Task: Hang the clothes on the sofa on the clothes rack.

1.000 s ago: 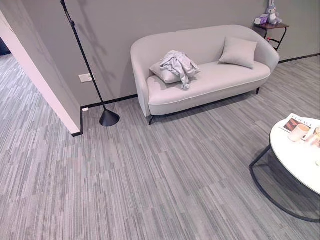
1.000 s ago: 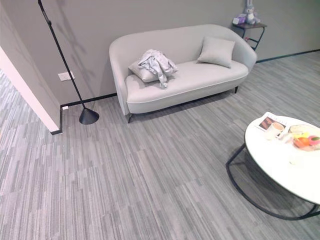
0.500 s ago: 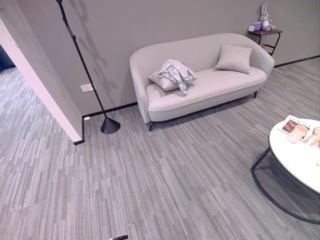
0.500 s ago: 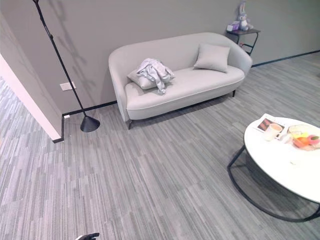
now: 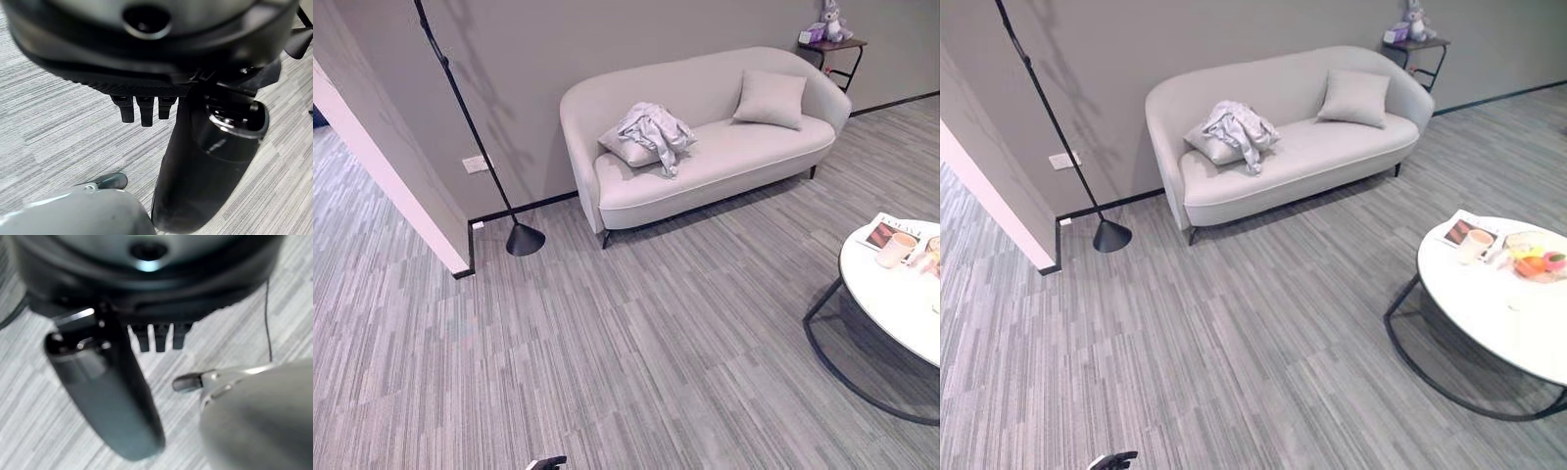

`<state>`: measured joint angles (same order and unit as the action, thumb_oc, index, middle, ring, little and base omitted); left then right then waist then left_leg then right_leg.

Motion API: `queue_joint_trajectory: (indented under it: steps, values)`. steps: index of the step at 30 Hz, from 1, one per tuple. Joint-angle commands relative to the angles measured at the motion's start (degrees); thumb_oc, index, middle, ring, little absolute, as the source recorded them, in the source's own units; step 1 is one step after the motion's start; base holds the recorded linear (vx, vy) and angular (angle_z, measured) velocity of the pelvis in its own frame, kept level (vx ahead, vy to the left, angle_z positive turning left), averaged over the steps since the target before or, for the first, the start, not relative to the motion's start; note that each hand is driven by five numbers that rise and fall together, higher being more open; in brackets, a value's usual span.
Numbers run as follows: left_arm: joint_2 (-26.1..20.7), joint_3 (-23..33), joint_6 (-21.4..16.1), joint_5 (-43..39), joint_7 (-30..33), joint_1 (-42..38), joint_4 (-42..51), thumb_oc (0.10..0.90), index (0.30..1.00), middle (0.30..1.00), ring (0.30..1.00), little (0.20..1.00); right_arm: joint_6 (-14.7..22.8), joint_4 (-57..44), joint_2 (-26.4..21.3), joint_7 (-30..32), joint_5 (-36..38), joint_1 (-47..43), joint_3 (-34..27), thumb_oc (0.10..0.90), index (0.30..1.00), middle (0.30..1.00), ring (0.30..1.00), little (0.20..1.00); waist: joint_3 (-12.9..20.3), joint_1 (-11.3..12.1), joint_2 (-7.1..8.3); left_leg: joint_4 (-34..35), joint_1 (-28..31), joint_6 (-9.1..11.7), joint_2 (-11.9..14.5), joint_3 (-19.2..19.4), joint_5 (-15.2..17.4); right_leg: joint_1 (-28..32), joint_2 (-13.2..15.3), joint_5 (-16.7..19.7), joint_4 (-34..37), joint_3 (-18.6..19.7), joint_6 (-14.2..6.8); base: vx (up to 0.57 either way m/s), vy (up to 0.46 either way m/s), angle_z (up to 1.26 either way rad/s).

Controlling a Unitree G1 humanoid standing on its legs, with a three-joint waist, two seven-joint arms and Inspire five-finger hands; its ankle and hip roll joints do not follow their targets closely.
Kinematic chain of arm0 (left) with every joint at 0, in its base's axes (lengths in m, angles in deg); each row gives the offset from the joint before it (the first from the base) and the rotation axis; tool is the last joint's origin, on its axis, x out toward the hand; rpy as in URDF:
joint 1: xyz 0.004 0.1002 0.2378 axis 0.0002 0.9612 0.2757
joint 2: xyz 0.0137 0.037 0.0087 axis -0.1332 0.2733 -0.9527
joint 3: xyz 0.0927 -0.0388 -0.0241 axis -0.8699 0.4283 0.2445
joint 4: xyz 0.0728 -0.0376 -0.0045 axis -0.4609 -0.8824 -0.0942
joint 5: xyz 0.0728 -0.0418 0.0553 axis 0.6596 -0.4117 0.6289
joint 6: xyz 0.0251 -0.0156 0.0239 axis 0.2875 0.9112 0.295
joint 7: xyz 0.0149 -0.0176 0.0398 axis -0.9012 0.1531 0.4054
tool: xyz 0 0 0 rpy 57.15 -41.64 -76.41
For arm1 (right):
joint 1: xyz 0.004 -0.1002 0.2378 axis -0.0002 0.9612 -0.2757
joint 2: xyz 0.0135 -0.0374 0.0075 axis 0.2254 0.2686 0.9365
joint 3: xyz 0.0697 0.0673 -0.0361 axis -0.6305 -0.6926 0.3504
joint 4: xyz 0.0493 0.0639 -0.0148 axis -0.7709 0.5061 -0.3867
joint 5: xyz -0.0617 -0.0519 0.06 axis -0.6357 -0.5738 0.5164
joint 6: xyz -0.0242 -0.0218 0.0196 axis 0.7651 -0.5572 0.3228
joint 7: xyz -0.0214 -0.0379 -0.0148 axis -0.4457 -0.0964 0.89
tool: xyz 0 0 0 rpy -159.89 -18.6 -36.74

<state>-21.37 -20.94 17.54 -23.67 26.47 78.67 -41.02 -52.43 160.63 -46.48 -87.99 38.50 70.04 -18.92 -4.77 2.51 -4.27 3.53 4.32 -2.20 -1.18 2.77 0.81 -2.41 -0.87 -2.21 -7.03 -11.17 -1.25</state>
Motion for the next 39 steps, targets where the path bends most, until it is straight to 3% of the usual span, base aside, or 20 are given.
queue_joint_trajectory:
  steps: [1, 2, 3, 6, 9, 12, 15, 17, 18, 19, 20, 22, 25, 28, 32, 33, 34, 35, 36, 39]
  values:
    - [1.5, -1.4, -0.8, 0.8, 0.0, 0.3, -2.9, 0.8, 0.9, 0.9, 0.9, 0.9, 0.6, 1.4, 1.9, -1.5, -1.2, -2.0, -1.4, 0.8, 0.9, 0.9, 0.9, 0.9, 0.6, 1.7, 2.62, 1.5, 1.3, -0.5, -0.8, -1.9, 1.7, -3.8, 8.9, 0.8, -14.4, -3.2, -8.2, 0.05, 0.083, -0.17]
    - [1.1, -1.4, -0.6, 1.1, -0.1, 0.3, -3.0, 0.8, 0.9, 0.9, 0.9, 0.9, 0.5, 1.2, 2.1, -1.8, -0.6, -2.0, -1.9, 0.8, 0.9, 0.9, 0.9, 0.9, -0.3, 1.5, 1.89, 1.5, 2.4, -0.7, -0.2, -1.6, 2.2, -7.1, 10.7, 2.3, -20.9, -4.8, -9.6, 0.12, 0.029, -0.14]
    - [0.9, -1.3, -0.5, 1.4, -0.2, 0.4, -3.2, 0.8, 0.9, 0.9, 0.9, 0.9, 0.4, 1.2, 2.1, -1.7, 0.1, -1.8, -2.5, 0.8, 0.9, 0.9, 0.9, 0.9, -0.5, 1.6, 1.83, 1.5, 3.2, -0.5, 0.2, -1.2, 2.7, -7.6, 12.7, 2.5, -20.6, -5.8, -9.6, 0.19, -0.045, -0.03]
    - [0.5, -1.1, -0.4, 1.8, -0.4, 0.3, -3.5, 0.8, 0.9, 0.9, 0.9, 0.9, 0.6, 1.5, 1.9, -1.4, 1.3, -2.0, -4.1, 0.8, 0.9, 0.9, 0.9, 0.9, -0.7, 2.0, 1.83, 1.5, 3.8, 1.3, 1.7, -0.8, 4.1, -7.0, 17.8, 3.4, -10.3, -7.5, -8.4, 0.21, -0.188, -0.06]
    - [0.2, -1.5, -0.7, 2.8, -0.4, -0.4, -3.9, 0.8, 0.9, 0.9, 0.9, 0.9, 0.2, 1.7, 1.8, -1.1, 2.2, -2.2, -5.3, 0.8, 0.9, 0.9, 0.9, 0.9, -0.8, 1.4, 2.51, 1.5, 5.2, 3.6, 2.9, -1.4, 6.2, -7.8, 21.7, 10.1, 4.8, -5.4, -10.3, 0.28, -0.272, -0.24]
    - [-0.2, -2.8, -0.9, 4.6, -0.1, -1.0, -4.1, 0.8, 0.9, 0.9, 0.9, 0.9, -0.5, 2.2, 2.1, -1.5, 2.3, -1.6, -5.9, 0.8, 0.9, 0.9, 0.9, 0.9, -0.5, 0.1, 2.62, 1.5, 7.8, 5.6, 5.4, -1.9, 8.0, -10.5, 24.8, 16.1, 9.6, -3.1, -12.7, 0.38, -0.274, -0.1]
    - [-0.5, -3.6, -1.3, 6.4, 0.2, -1.3, -4.1, 0.8, 0.9, 0.9, 0.9, 0.9, -0.3, 2.3, 2.3, -1.6, 2.0, -1.0, -6.1, 0.8, 0.9, 0.9, 0.9, 0.9, 0.0, -0.6, 4.17, 1.5, 9.7, 7.4, 7.2, -1.8, 8.9, -9.3, 24.2, 17.0, 8.9, -3.7, -13.5, 0.42, -0.32, 0.11]
    - [-0.9, -4.4, -1.2, 7.0, 1.3, -1.7, -3.7, 0.8, 0.9, 0.9, 0.9, 0.9, 0.1, 2.5, 1.9, -1.1, 2.1, -1.2, -6.0, 0.8, 0.9, 0.9, 0.9, 0.9, 0.7, -1.5, 4.14, 1.5, 9.9, 8.8, 11.3, -1.8, 7.3, -10.9, 21.5, 14.3, 5.4, -2.7, -12.6, 0.43, -0.377, 0.23]
    - [-0.7, -4.8, -1.5, 6.3, 1.8, -2.2, -3.2, 0.8, 0.9, 0.9, 0.9, 0.9, 0.6, 2.7, 1.6, -0.7, 1.6, -1.4, -5.2, 0.8, 0.9, 0.9, 0.9, 0.9, 1.2, -1.6, 3.32, 1.5, 9.6, 9.9, 14.6, -2.0, 4.4, -11.7, 18.9, 12.0, 2.6, -2.5, -11.8, 0.46, -0.563, 0.1]
    - [-0.3, -5.8, -2.1, 6.1, 2.3, -2.3, -2.1, 0.8, 0.9, 0.9, 0.9, 0.9, 1.2, 2.4, 1.1, -0.3, 0.2, -1.9, -3.4, 0.8, 0.9, 0.9, 0.9, 0.9, 1.5, -1.5, 1.51, -0.5, 7.4, 11.0, 19.3, -2.5, -2.0, -11.4, 14.9, 9.1, 1.2, -3.7, -9.8, 0.33, -0.444, -0.05]
    - [-0.3, -5.8, -2.1, 6.1, 2.4, -2.3, -2.1, 0.8, 0.9, 0.9, 0.9, 0.9, 1.2, 2.4, 1.1, -0.3, 0.2, -1.9, -3.4, 0.8, 0.9, 0.9, 0.9, 0.9, 1.6, -1.6, 1.59, -0.5, 7.1, 11.0, 19.3, -2.7, -2.2, -11.5, 15.0, 9.3, 1.4, -3.8, -9.7, 0.24, -0.39, -0.02]
    - [-0.2, -6.3, -2.4, 5.7, 2.0, -2.4, -1.3, 0.8, 0.9, 0.9, 0.9, 0.9, 1.8, 2.2, 0.5, 0.0, -2.1, -2.2, -1.5, 0.8, 0.9, 0.9, 0.9, 0.9, 2.0, -1.1, 1.64, -6.6, 3.1, 10.6, 21.1, -2.6, -8.7, -8.6, 11.6, 8.3, 4.1, -5.3, -7.2, 0.19, -0.328, -0.04]
    - [-0.7, -7.7, -3.1, 6.8, 2.9, -2.7, 2.3, 0.8, 0.9, 0.9, 0.9, 0.9, 2.3, 1.9, -0.5, 1.3, -6.0, -2.4, 1.1, 0.8, 0.9, 0.9, 0.9, 0.9, 0.7, 1.6, 3.54, -17.1, -2.4, 8.3, 22.9, 0.2, -12.9, -2.6, 8.8, 7.3, 8.8, -7.4, -4.3, 0.27, -0.411, 0.12]
    - [-0.9, -7.3, -3.3, 5.0, 3.2, -3.8, 5.1, 0.8, 0.9, 0.9, 0.9, 0.9, 1.7, 1.4, -1.8, 2.2, -10.4, -4.0, 4.1, 0.8, 0.9, 0.9, 0.9, 0.9, -1.6, 4.4, 5.26, -23.7, -9.5, 6.3, 14.9, -0.3, -5.5, 0.6, 9.0, 5.7, 11.3, -7.0, -3.6, 0.22, -0.23, 0.11]
    - [-0.5, -2.5, -2.5, -1.3, 3.5, -3.7, 2.6, 0.8, 0.9, 0.9, 0.9, 0.9, 1.6, 0.0, -1.7, 1.8, -12.1, -4.5, 6.2, 0.8, 0.9, 0.9, 0.9, 0.9, -1.2, 6.1, 6.21, -17.1, -14.4, 5.8, 10.4, 6.5, 0.2, 4.2, 8.2, 1.2, 12.0, -9.0, -3.9, 0.27, -0.102, 0.07]
    - [-0.5, 1.0, -2.3, -4.3, 3.2, -3.2, 0.3, 0.8, 0.9, 0.9, 0.9, 0.9, 1.9, -1.6, -0.6, 1.6, -14.1, -4.6, 8.5, 0.8, 0.9, 0.9, 0.9, 0.9, -0.8, 7.7, 6.6, -11.4, -17.0, 4.6, 5.6, 5.4, -3.4, 4.8, 6.3, 0.8, 12.0, -9.3, -3.3, 0.35, -0.077, 0.12]
    - [-0.5, 2.7, -2.2, -6.2, 3.2, -2.9, -0.6, 0.8, 0.9, 0.9, 0.9, 0.9, 2.1, -2.1, 0.3, 1.5, -14.4, -4.4, 9.4, 0.8, 0.9, 0.9, 0.9, 0.9, -0.8, 8.8, 6.68, -8.6, -18.0, 4.7, 4.1, 3.5, -5.5, 5.9, 5.1, 0.1, 12.0, -9.0, -3.2, 0.21, -0.045, 0.23]
    - [-0.5, 2.7, -2.2, -6.2, 3.2, -2.9, -0.7, 0.8, 0.9, 0.9, 0.9, 0.9, 2.1, -2.1, 0.4, 1.5, -14.4, -4.4, 9.4, 0.8, 0.9, 0.9, 0.9, 0.9, -0.9, 8.8, 6.71, -8.5, -17.9, 4.8, 4.0, 3.4, -5.6, 6.0, 5.1, 0.1, 12.0, -9.1, -3.2, 0.3, -0.032, 0.36]
    - [-0.5, 5.6, -2.2, -9.9, 2.8, -2.4, -2.0, 0.8, 0.9, 0.9, 0.9, 0.9, 2.3, -3.1, 2.4, 1.0, -14.0, -4.0, 10.4, 0.8, 0.9, 0.9, 0.9, 0.9, -1.1, 10.8, 7.0, -3.7, -20.0, 5.6, 2.7, 1.1, -9.5, 8.2, 3.1, -1.6, 12.0, -8.2, -2.7, 0.2, -0.016, 0.15]
    - [-1.0, 9.6, -2.2, -14.6, 2.6, -1.5, -3.5, 0.8, 0.9, 0.9, 0.9, 0.9, 2.5, -4.6, 5.1, -0.2, -13.6, -2.2, 12.1, 0.8, 0.9, 0.9, 0.9, 0.9, -1.3, 12.9, 8.08, 0.5, -23.3, 6.4, 2.3, -0.8, -12.0, 11.6, 1.4, -4.0, 11.8, -6.2, -1.6, 0.41, 0.04, -0.47]
